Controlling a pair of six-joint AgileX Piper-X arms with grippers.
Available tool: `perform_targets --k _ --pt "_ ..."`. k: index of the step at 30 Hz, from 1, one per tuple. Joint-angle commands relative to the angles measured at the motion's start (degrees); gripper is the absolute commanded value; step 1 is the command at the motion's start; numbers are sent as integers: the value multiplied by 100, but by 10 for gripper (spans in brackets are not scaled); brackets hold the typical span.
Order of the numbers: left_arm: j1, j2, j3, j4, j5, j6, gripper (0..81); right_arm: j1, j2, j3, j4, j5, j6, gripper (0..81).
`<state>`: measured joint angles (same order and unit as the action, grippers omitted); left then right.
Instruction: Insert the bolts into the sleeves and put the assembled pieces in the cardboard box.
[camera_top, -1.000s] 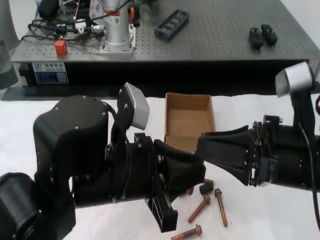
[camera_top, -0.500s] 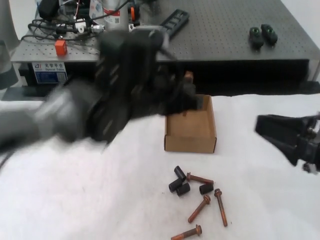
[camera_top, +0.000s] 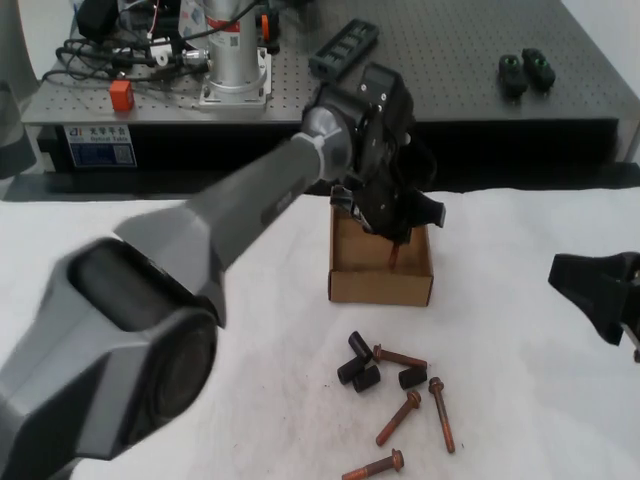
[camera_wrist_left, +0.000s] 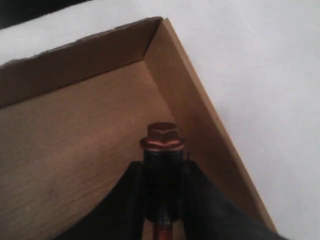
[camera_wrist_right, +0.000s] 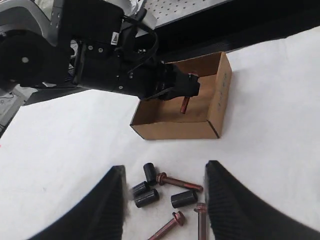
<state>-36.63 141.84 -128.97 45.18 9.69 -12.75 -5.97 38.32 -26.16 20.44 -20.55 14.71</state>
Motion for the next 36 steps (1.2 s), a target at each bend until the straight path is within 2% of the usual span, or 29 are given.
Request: perform_targets --k 1,4,6,7,10,12,16,21,28,32,36 --pt "-6 287 -646 241 -7 -211 113 -32 41 -69 39 47 -63 367" --pt "-6 288 -648 230 -7 -225 276 -18 276 -101 290 88 -216 367" --pt "-6 288 -648 230 -7 -225 344 -18 471 -147 614 275 -381 367" --pt "-6 288 -648 260 12 -225 352 -18 583 -177 764 391 -523 367" --pt "13 143 -719 621 469 -225 330 93 955 -247 949 583 -724 367" --pt "12 -113 -723 1072 466 -121 299 272 1263 -333 968 614 -723 367" --pt "12 -749 -593 1595 -773 234 241 849 2176 -676 1075 1143 -933 367" --pt "30 -1590 184 1706 -1336 387 181 1477 3364 -1328 1248 1573 -1366 367" --pt "30 -3073 2518 988 -1614 448 179 1821 4600 -2090 1411 1738 -1659 367" --pt "136 -4092 4264 245 -1590 541 179 1881 5137 -2420 1782 1738 -1829 367" --pt "227 -4956 5531 -289 -1591 527 179 1895 5479 -2496 1753 1738 -1828 367"
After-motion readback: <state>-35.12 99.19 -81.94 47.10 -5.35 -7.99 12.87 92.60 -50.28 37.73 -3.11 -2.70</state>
